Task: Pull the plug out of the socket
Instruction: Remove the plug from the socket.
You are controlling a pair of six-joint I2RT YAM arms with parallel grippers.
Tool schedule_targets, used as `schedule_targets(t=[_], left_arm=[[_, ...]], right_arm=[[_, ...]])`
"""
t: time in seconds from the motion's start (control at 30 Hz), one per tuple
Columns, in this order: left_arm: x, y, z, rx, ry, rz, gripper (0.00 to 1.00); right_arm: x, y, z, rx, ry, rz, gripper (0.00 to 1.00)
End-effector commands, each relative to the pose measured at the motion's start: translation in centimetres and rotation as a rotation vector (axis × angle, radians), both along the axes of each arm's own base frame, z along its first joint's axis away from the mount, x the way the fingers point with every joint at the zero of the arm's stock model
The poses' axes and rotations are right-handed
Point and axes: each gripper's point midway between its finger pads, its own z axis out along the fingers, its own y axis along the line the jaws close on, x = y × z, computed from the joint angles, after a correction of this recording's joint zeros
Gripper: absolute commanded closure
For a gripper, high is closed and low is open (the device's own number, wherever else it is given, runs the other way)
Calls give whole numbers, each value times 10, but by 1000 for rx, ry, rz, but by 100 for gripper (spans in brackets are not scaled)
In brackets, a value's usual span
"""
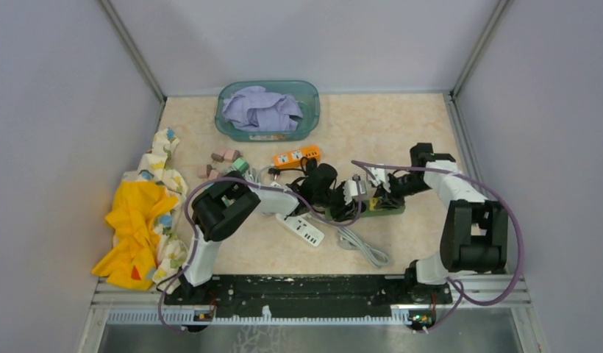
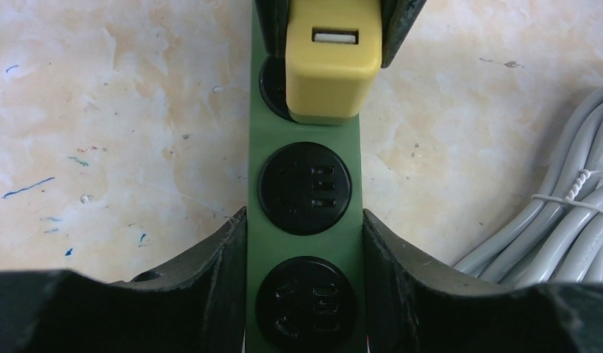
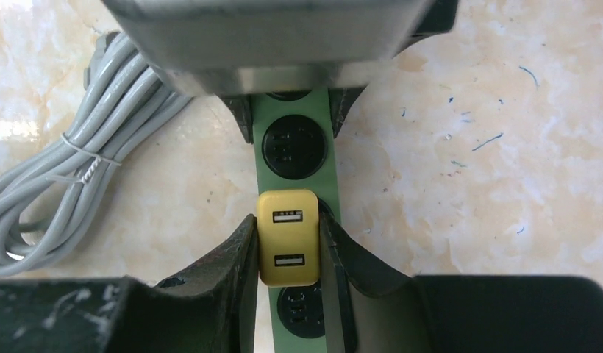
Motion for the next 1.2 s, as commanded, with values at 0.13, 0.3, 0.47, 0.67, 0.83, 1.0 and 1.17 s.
schedule_targets(t=[0.13, 0.3, 0.47, 0.67, 0.83, 1.0, 1.17], left_arm=[[-6, 25, -51, 147, 57, 52, 100], [-3, 20, -50, 137, 58, 54, 100], [-2, 18, -49, 131, 66, 58, 100], [-3, 19, -50, 134, 67, 57, 100], [-2, 17, -51, 134, 65, 52, 100], [0, 15, -50, 130, 64, 54, 100], [-1, 13, -49, 127, 71, 56, 100]], right_arm=[[-21, 6, 20, 247, 6, 90, 100], [-43, 33, 23, 293, -9, 217, 100], [-14, 60, 60, 371, 8, 117, 100], [-3, 10, 38, 304, 13, -14, 100], [-30, 5, 33, 327, 17, 110, 100], [-34, 32, 35, 339, 20, 153, 100], [-8, 50, 63, 397, -36, 51, 100]])
